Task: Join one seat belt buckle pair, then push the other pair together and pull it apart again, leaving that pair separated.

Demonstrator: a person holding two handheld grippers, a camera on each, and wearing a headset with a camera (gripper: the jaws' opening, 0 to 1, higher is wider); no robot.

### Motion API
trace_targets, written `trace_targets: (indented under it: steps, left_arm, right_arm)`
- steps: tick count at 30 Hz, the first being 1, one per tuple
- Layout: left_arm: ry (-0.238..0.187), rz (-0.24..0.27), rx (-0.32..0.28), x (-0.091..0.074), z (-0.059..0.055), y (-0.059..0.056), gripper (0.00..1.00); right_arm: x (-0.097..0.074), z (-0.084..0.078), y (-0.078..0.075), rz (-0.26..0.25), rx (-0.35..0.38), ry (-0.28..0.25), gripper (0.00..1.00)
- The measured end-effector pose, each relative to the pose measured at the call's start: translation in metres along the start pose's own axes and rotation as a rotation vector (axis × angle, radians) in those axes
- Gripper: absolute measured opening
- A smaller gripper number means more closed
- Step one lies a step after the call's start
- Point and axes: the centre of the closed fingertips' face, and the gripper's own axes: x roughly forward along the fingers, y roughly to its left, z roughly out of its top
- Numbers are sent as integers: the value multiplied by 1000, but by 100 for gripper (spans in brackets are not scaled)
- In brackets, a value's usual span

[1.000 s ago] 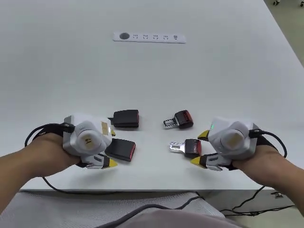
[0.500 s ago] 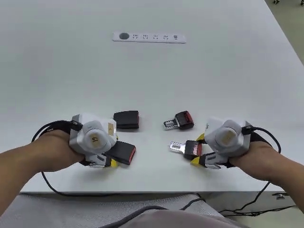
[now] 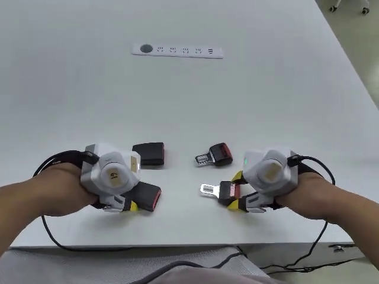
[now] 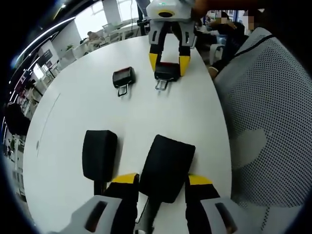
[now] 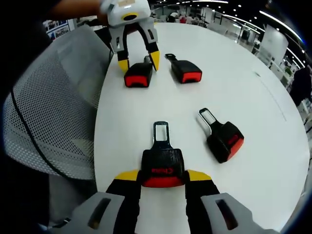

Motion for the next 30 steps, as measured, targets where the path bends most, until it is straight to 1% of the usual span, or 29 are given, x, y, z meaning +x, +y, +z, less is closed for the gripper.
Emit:
trace_targets:
  steps: [5,9,14,19,21,26,30]
  left_arm:
    - [-11,3,-17,0,1,-2,34]
    - [-14,3,-14,-1,1,-2,34]
    - [-9,-3,1,0,1,-2,33]
    - [-4,-9,7,-1,2,-3,33]
    - [-2,-9,4,0,2,-3,33]
    - [-8,-6,-12,0,3,-3,33]
    - [-8,-5,-13,-1,5,-4,33]
  right_arm:
    - [0,1,1,5,-9,12,33]
    - [1,1,-1,2,-7,16,33]
    - [4,4,4,12,-16,13,33]
    - [10,15,12,23,-23,2,33]
    - [13,21,13,27,-24,-5,33]
    - [24,40,23,42,-41,-30,33]
    - [31,53,28,46,-57,-42,33]
